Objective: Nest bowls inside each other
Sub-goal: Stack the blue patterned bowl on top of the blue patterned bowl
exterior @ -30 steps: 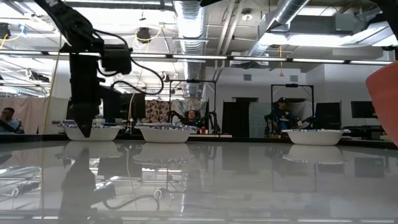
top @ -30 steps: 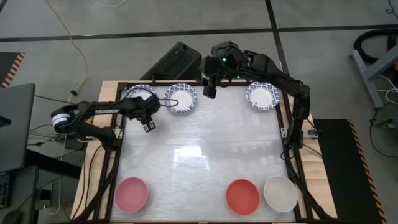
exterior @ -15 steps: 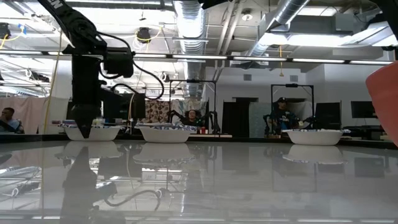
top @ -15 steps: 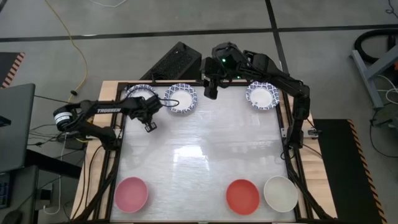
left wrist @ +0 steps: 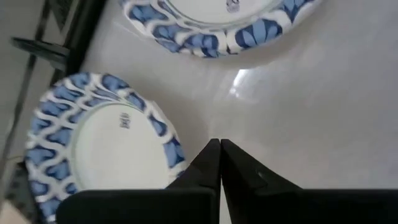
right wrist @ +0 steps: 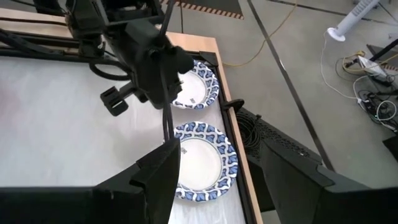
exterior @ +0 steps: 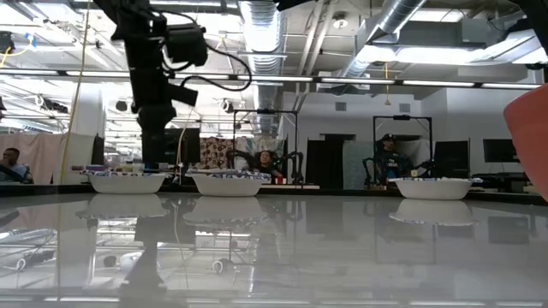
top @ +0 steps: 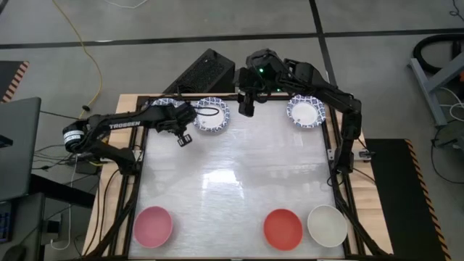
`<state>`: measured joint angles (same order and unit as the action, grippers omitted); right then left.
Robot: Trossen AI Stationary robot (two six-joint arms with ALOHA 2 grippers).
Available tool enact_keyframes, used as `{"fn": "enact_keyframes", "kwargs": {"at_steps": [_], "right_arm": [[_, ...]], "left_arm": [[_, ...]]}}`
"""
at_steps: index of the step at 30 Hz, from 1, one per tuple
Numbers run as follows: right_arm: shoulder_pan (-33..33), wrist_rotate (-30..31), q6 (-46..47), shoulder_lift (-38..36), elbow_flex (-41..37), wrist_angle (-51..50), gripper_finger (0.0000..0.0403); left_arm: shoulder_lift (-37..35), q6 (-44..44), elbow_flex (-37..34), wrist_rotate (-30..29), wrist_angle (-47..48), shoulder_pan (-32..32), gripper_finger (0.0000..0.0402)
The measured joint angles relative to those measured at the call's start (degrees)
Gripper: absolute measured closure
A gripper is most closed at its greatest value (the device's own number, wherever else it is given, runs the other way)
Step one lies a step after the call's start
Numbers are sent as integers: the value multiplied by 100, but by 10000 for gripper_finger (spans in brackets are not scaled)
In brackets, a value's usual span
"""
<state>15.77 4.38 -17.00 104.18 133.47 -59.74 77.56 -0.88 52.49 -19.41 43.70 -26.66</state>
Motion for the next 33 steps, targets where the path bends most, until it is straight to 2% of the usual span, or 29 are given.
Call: {"fn": "enact_keyframes", "kwargs": {"at_steps": [6,9,12,16,20,23,29,33], "right_arm": [[0,-5,-89,0,2,-47,159],[2,-6,-105,-2,2,-188,159],[2,-6,-133,-2,2,-309,159],[13,-8,-152,-2,2,-328,159],[13,-10,-152,-5,2,-329,159],[23,-8,-152,-7,2,-325,159],[61,-13,-148,-7,2,-325,159],[83,-13,-103,-7,2,-324,159]], "left_arm": [[-2,-217,57,-37,287,-35,399],[0,-290,-39,288,335,-86,378],[2,-252,-93,621,284,-121,339],[52,-332,-117,638,292,-121,273],[155,-383,-128,194,247,-130,209],[300,-178,-129,-225,163,-147,177],[753,94,-132,-203,283,-207,165],[1086,184,-132,-505,282,-170,166]]}}
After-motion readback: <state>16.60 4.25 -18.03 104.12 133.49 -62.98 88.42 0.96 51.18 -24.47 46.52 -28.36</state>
